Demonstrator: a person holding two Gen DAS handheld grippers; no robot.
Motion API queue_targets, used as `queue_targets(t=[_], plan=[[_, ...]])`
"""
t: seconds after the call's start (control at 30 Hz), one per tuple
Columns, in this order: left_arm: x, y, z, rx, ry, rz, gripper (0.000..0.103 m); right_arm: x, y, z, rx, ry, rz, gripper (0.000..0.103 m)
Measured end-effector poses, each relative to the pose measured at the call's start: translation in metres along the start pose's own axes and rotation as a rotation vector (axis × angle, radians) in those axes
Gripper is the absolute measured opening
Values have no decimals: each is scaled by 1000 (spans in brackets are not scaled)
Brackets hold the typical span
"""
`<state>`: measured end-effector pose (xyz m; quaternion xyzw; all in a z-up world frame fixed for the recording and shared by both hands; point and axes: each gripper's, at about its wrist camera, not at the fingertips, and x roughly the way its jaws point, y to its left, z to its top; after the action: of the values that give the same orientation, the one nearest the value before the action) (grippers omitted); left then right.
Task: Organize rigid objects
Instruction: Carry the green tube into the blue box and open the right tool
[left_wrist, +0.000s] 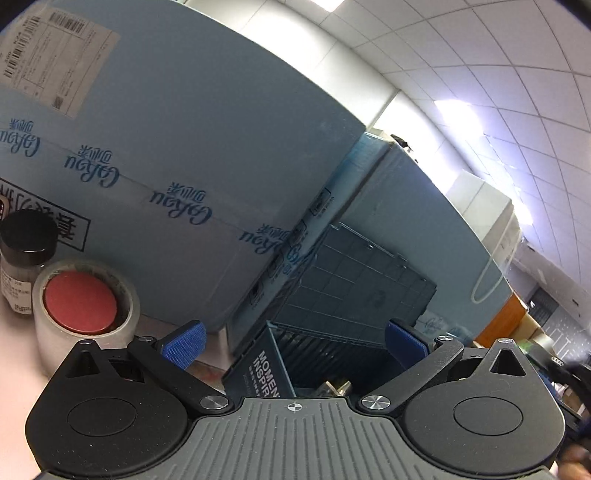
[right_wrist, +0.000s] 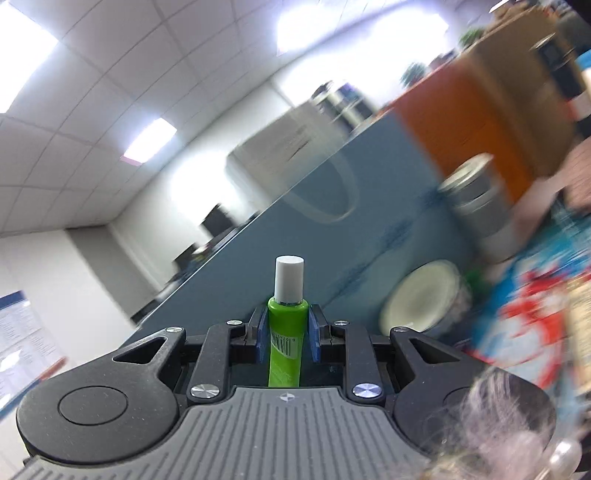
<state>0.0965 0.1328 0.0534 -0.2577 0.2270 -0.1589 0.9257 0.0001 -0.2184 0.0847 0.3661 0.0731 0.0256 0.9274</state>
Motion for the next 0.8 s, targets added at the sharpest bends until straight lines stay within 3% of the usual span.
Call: queue_targets(t=[0.17, 0.3, 0.6, 0.63, 0.67, 0.73, 0.8], plan=[[1, 3, -1, -12, -19, 5, 103, 72, 24, -35, -79, 121, -16, 21], [4, 5, -2, -5, -14, 10, 103, 114, 21, -59, -34, 234, -21, 21], [11, 7, -5, 9, 19, 14, 103, 138, 23, -79, -127, 327, -91, 22], [12, 7, -5, 11, 19, 11, 103, 137, 25, -78, -142, 326, -107, 28], [12, 7, -5, 14, 19, 8, 103, 132, 29, -79, -165, 318, -128, 44], [11, 6, -5, 17, 17, 2, 103, 121, 30, -75, -183, 280, -154, 63], [11, 5, -6, 22, 21, -4, 103, 111, 29, -66, -173, 252, -152, 69]])
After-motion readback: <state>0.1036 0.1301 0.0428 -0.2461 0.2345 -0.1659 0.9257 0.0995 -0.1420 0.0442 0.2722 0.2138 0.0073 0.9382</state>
